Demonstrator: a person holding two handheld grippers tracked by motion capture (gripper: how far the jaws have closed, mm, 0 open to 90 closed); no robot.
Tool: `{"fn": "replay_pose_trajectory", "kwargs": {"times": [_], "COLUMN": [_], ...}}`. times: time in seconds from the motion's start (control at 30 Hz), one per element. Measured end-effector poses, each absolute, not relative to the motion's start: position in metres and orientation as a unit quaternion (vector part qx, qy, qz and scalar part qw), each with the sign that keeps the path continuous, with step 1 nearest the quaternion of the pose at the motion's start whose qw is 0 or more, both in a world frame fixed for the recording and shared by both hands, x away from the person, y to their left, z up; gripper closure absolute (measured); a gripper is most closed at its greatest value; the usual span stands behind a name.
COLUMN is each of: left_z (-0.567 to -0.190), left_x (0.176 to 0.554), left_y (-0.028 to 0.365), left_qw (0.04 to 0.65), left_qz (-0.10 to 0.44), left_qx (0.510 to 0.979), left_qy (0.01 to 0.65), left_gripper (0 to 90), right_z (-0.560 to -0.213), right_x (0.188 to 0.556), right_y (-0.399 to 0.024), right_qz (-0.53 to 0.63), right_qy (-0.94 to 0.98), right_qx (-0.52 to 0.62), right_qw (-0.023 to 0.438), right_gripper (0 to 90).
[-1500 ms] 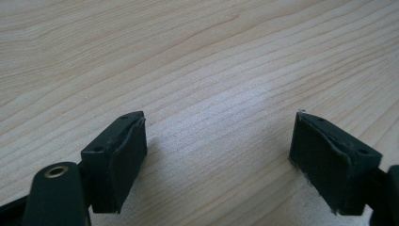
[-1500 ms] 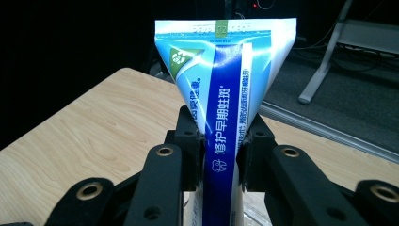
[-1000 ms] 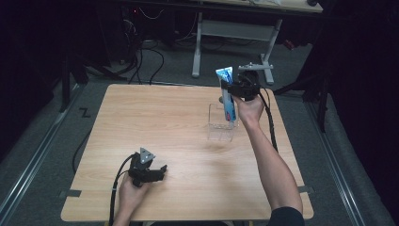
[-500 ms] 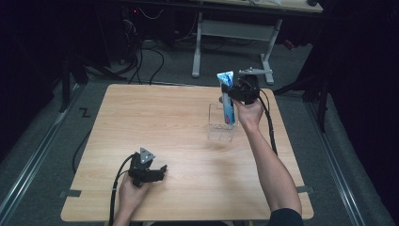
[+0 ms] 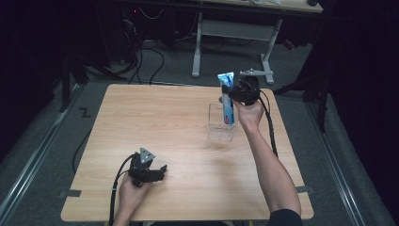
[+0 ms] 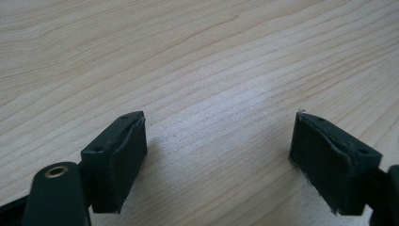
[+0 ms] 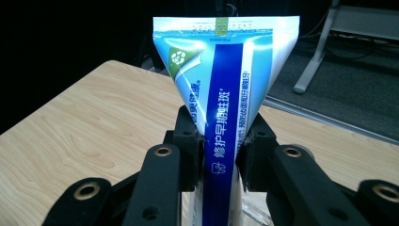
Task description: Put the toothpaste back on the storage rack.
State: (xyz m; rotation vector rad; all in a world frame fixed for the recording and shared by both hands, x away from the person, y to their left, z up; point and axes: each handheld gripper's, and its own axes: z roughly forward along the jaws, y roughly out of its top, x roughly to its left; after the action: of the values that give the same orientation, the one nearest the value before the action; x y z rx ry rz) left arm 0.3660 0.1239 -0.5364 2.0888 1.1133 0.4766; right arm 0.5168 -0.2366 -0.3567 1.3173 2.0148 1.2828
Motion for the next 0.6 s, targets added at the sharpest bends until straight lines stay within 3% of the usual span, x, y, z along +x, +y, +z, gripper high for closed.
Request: {"fn": "replay_pose_trajectory", "kwargs": {"times": [0.6], "left_z": [-0.536], "left_x": [0.366], "left_y": [0.124], "left_qw": [0.356], "left_qz": [0.184], "left_qx": [0.808], "left_qy": [0.432], "left_gripper": [19.5], "right_z": [-0.367], "right_x": [0.515], "right_y": [-0.239], "right_qz": [0.446], "right_qy": [0.727], "right_qx": [0.478], "right_qw": [0.209], "right_gripper": [71.8]}}
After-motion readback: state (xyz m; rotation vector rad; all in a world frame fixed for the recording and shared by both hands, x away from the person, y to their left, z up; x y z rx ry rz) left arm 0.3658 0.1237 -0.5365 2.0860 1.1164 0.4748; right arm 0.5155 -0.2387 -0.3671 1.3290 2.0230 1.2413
